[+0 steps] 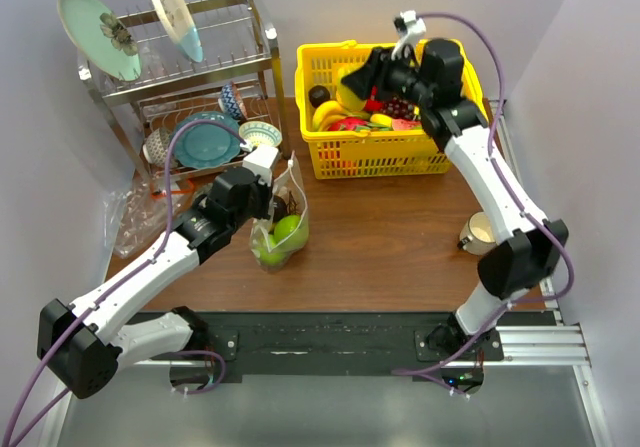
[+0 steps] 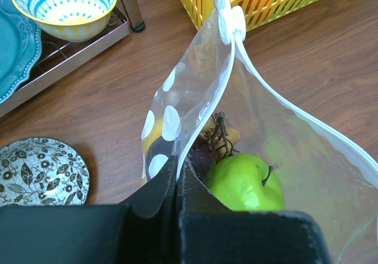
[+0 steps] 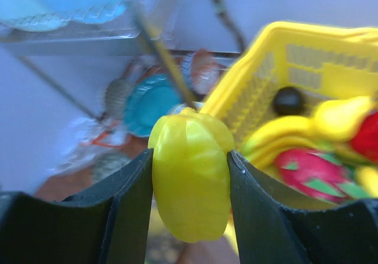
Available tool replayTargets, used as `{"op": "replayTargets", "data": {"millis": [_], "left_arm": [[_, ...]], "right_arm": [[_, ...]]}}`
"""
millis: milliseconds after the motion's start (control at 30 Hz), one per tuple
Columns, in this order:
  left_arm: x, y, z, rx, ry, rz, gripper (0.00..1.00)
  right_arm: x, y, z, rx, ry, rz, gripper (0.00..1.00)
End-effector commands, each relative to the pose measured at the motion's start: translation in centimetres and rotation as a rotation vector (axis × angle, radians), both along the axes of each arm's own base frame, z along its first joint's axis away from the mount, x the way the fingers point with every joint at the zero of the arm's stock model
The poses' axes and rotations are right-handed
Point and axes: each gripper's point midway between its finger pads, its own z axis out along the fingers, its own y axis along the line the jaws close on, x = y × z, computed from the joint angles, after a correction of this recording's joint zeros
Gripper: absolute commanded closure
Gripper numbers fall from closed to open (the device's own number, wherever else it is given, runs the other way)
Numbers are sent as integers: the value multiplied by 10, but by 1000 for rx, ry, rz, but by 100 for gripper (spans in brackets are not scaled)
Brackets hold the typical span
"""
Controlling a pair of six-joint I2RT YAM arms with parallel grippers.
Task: Place the food in the zip-top bag and seal the zipper
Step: Place the fake fruit in the zipper food storage bag.
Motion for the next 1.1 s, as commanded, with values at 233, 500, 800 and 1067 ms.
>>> {"op": "replayTargets", "data": {"millis": [233, 500, 800, 1067], "left_arm": [[4, -4, 16, -14, -19, -14, 100], [1, -11, 37, -56, -10, -34, 100], [-4, -15, 42, -87, 9, -51, 100], [-4, -16, 42, -107, 32, -33, 100]], "right_arm": [[-183, 100, 0, 271, 45, 573, 69], [-221, 131, -26, 327, 48, 647, 68], [-208, 128, -60, 287, 42, 562, 70], [-185, 124, -94, 255, 56, 439, 73]]}}
